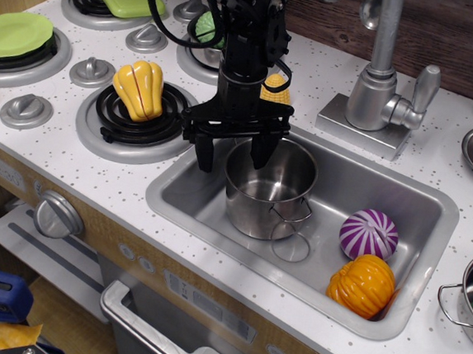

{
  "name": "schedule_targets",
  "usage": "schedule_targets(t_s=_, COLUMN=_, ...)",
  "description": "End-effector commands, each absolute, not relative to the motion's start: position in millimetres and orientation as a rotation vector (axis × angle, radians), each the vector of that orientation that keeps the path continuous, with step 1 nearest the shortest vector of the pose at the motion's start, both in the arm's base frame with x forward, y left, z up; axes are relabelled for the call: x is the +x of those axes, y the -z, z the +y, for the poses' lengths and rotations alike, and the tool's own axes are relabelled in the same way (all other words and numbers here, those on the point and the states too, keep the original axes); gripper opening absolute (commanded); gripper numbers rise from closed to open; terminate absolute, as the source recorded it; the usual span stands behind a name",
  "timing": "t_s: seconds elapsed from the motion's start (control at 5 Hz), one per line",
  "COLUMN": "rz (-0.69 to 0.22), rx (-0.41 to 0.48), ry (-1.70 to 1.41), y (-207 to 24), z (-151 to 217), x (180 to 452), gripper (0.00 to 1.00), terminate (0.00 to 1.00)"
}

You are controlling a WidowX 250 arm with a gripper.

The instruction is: Pick up pot from sink

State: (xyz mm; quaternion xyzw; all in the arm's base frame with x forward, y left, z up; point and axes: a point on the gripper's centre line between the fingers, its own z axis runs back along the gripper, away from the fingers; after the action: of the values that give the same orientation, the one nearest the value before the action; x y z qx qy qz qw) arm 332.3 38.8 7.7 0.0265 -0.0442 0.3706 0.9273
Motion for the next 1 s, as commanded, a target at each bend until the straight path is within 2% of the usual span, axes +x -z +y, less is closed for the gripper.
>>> schedule_targets(t_s=0.0, rz=-0.091, rx=0.054, ry=-0.76, y=-7.7, z=38.8, x=332.3, gripper=1.0, terminate=0.0)
schedule_targets(t_s=0.8, rz=-0.02, rx=-0.059, ry=-0.784, y=23.7, z=53.6, x=336.8, gripper=1.0, terminate=0.0)
